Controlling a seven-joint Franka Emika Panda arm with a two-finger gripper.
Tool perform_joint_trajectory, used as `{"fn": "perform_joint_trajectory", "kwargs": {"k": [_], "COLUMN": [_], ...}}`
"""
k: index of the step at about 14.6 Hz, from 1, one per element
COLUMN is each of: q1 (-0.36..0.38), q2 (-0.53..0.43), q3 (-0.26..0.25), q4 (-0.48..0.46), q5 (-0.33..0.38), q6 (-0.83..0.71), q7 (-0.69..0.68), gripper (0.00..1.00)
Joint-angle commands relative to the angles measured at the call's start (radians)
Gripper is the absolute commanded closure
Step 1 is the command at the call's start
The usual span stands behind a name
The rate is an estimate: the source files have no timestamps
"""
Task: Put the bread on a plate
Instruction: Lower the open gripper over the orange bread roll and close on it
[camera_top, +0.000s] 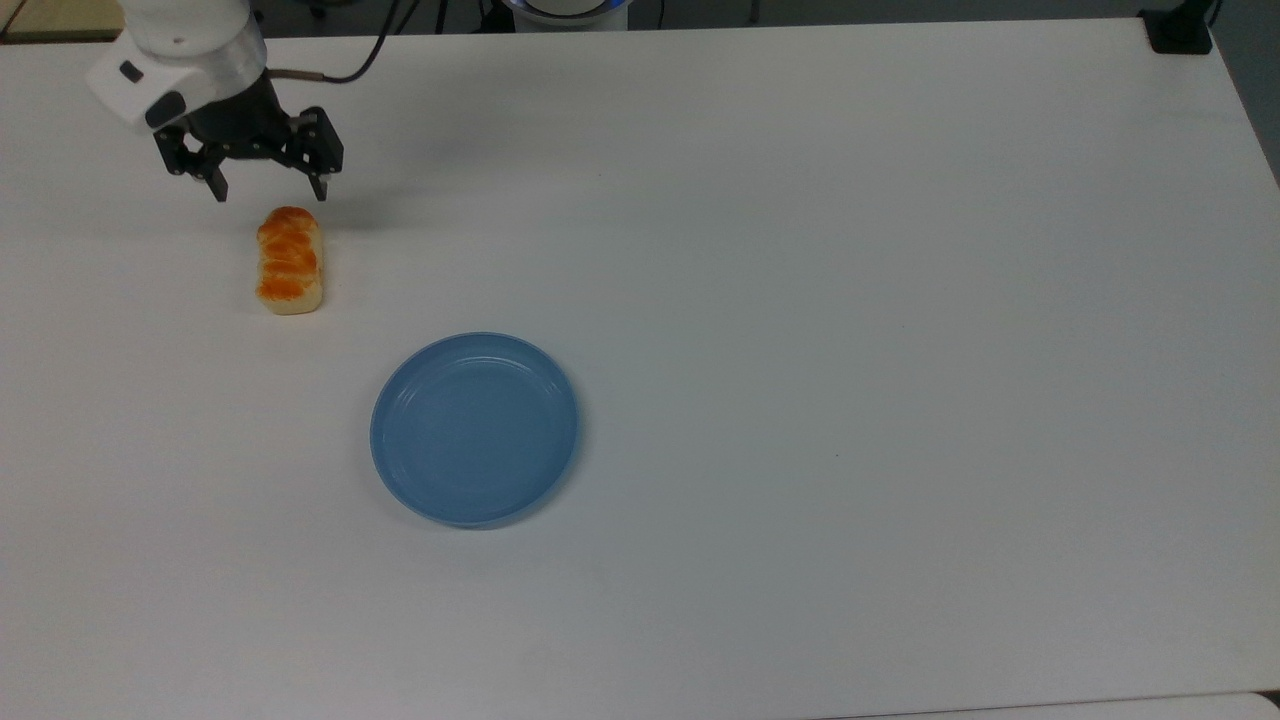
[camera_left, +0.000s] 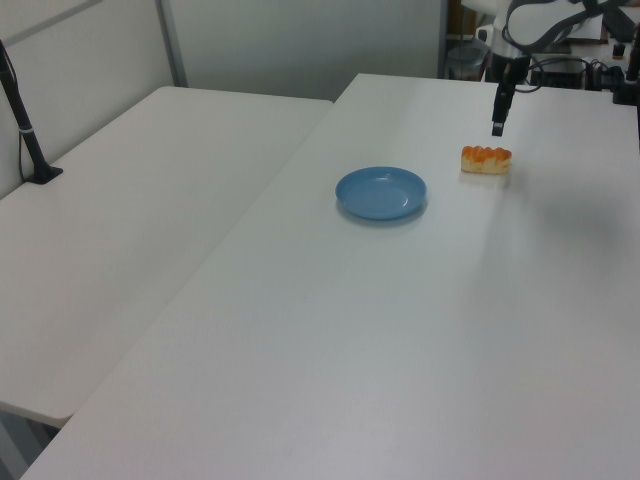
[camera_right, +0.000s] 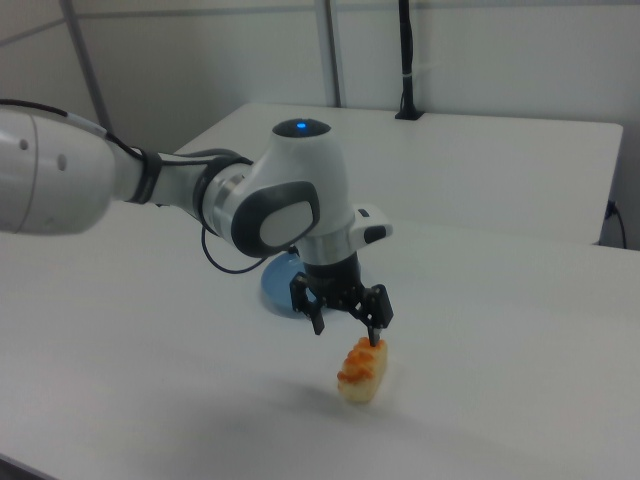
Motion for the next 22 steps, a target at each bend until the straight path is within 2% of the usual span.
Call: {"fn": "perform_joint_trajectory", "kwargs": {"k": [1,9,10,11,12,14,19,22], "q1": [0.005,0.005,0.003,0.003,0.003,0.003,0.003,0.011], "q2": [0.050,0.134,0.140,0.142,0.142,0.142,0.123,0.079], "q3": [-0.002,-0.002,-0.002,-0.002,-0.002,-0.002,-0.002,0.001], "q4": [-0.006,-0.003,-0.002,-0.002,-0.003,-0.005,0.000,0.084], "q5": [-0.003,-0.006,-0.007,-0.006,-0.006,-0.006,0.000,0.005], "q6": [0.077,0.126,0.126,0.126,0.125,0.123,0.105,-0.079], "q7": [0.062,0.070,0.070,0.070,0.071,0.073,0.074,0.074], "gripper": [0.00,0.00,0.05,0.30,0.40,0.54,0.56,0.56]}}
